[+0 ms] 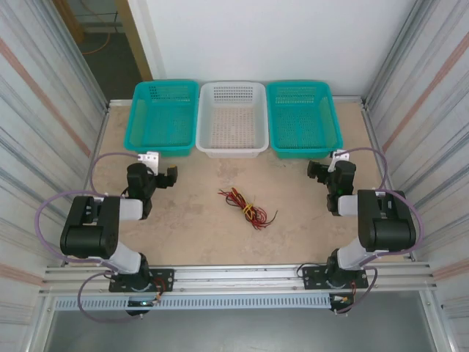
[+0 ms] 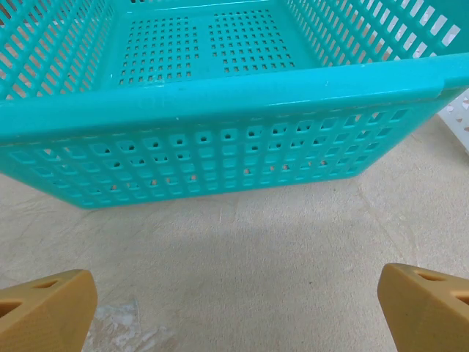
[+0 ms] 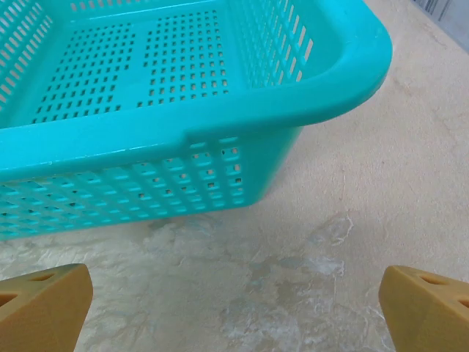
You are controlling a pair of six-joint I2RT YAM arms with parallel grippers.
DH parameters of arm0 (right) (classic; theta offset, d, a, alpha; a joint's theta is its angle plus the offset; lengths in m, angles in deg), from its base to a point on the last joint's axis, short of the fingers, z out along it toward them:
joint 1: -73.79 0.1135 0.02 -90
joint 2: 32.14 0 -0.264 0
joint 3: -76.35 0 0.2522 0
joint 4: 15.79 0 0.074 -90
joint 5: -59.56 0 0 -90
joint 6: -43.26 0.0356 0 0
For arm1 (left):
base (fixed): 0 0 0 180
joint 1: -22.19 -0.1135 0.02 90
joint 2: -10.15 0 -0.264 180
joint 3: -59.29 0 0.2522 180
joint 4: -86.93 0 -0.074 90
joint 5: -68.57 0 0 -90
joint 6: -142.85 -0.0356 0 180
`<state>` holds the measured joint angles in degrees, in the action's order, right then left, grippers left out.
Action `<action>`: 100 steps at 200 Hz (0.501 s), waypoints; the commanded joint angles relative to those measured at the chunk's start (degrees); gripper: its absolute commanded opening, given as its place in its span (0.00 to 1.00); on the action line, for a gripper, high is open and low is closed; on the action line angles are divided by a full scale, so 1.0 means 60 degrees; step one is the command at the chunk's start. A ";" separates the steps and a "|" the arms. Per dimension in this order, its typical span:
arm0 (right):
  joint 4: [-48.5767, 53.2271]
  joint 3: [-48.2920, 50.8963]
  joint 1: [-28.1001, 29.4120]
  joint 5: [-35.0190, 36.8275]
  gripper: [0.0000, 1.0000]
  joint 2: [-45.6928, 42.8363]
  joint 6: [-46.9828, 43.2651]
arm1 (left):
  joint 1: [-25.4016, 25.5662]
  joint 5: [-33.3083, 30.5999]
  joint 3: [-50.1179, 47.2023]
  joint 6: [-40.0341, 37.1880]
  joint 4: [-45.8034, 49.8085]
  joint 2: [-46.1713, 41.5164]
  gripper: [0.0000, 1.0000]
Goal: Untangle the cables
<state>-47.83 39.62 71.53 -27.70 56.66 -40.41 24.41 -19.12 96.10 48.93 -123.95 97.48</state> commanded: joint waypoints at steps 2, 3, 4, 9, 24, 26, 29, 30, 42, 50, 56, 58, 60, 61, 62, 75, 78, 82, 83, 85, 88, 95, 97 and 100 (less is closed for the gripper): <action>-0.0052 -0.0045 0.0016 -0.0043 0.99 -0.0085 -0.0154 | -0.0051 -0.0058 0.0099 -0.0166 -0.0045 -0.0156 0.99; -0.0047 -0.0050 0.0021 -0.0045 0.99 -0.0081 -0.0157 | -0.0049 -0.0060 0.0099 -0.0166 -0.0038 -0.0156 0.99; -0.0045 -0.0045 0.0016 -0.0039 0.99 -0.0079 -0.0159 | -0.0056 -0.0054 0.0099 -0.0166 -0.0034 -0.0163 0.99; -0.0080 -0.0045 0.0025 -0.0032 0.99 -0.0077 -0.0161 | -0.0050 -0.0062 0.0100 -0.0170 -0.0030 -0.0156 0.99; -0.0064 -0.0044 0.0023 -0.0042 0.99 -0.0086 -0.0161 | -0.0062 -0.0038 0.0099 -0.0166 -0.0030 -0.0155 0.99; -0.0059 -0.0049 0.0018 -0.0039 0.99 -0.0079 -0.0161 | -0.0069 -0.0045 0.0103 -0.0166 -0.0030 -0.0155 0.99; -0.0059 -0.0054 0.0021 -0.0028 0.99 -0.0078 -0.0161 | -0.0069 -0.0047 0.0100 -0.0166 -0.0030 -0.0155 0.99; -0.0058 -0.0055 0.0030 -0.0023 0.99 -0.0077 -0.0161 | -0.0073 -0.0047 0.0099 -0.0166 -0.0030 -0.0155 0.99; -0.0057 -0.0042 0.0011 -0.0038 0.99 -0.0084 -0.0161 | -0.0086 -0.0026 0.0111 -0.0166 -0.0030 -0.0155 0.99; -0.0061 -0.0042 0.0014 -0.0043 0.99 -0.0077 -0.0156 | -0.0089 -0.0030 0.0111 -0.0166 -0.0030 -0.0163 0.99; -0.0061 -0.0050 0.0015 -0.0038 0.99 -0.0077 -0.0161 | -0.0077 -0.0033 0.0121 -0.0166 -0.0019 -0.0156 0.99; -0.0061 -0.0046 0.0012 -0.0041 0.99 -0.0085 -0.0161 | -0.0077 -0.0033 0.0116 -0.0166 -0.0016 -0.0156 0.99; -0.0065 -0.0053 0.0011 -0.0035 0.99 -0.0090 -0.0161 | -0.0088 -0.0029 0.0114 -0.0166 -0.0016 -0.0155 0.99; -0.0068 -0.0054 0.0011 -0.0041 0.99 -0.0084 -0.0161 | -0.0090 -0.0031 0.0114 -0.0166 -0.0016 -0.0155 0.99; -0.0063 -0.0047 0.0011 -0.0037 0.99 -0.0080 -0.0154 | -0.0091 -0.0032 0.0114 -0.0166 -0.0016 -0.0155 0.99; -0.0057 -0.0042 0.0011 -0.0045 0.99 -0.0086 -0.0161 | -0.0092 0.0000 0.0127 -0.0152 0.0006 -0.0155 0.99; -0.0059 -0.0041 0.0015 -0.0039 0.99 -0.0091 -0.0161 | -0.0103 0.0004 0.0128 -0.0141 0.0007 -0.0154 0.99; -0.0061 -0.0047 0.0011 -0.0046 0.99 -0.0078 -0.0161 | -0.0106 0.0019 0.0128 -0.0137 0.0013 -0.0152 0.99; -0.0059 -0.0051 0.0011 -0.0046 0.99 -0.0078 -0.0161 | -0.0113 0.0030 0.0128 -0.0137 0.0014 -0.0146 0.99; -0.0065 -0.0050 0.0018 -0.0040 0.99 -0.0077 -0.0161 | -0.0126 0.0030 0.0128 -0.0137 0.0014 -0.0153 0.99; -0.0058 -0.0043 0.0012 -0.0046 0.99 -0.0085 -0.0161 | -0.0120 0.0026 0.0138 -0.0137 0.0014 -0.0155 0.99; -0.0058 -0.0044 0.0013 -0.0045 0.99 -0.0091 -0.0161 | -0.0121 0.0026 0.0128 -0.0137 0.0014 -0.0155 0.99; -0.0057 -0.0049 0.0015 -0.0046 0.99 -0.0088 -0.0161 | -0.0113 0.0026 0.0128 -0.0137 0.0014 -0.0155 0.99; -0.0068 -0.0043 0.0011 -0.0047 0.99 -0.0082 -0.0154 | -0.0120 0.0026 0.0128 -0.0137 0.0014 -0.0155 0.99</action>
<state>-47.83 39.62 71.53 -27.70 56.66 -40.41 24.28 -19.06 96.10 48.93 -123.93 97.48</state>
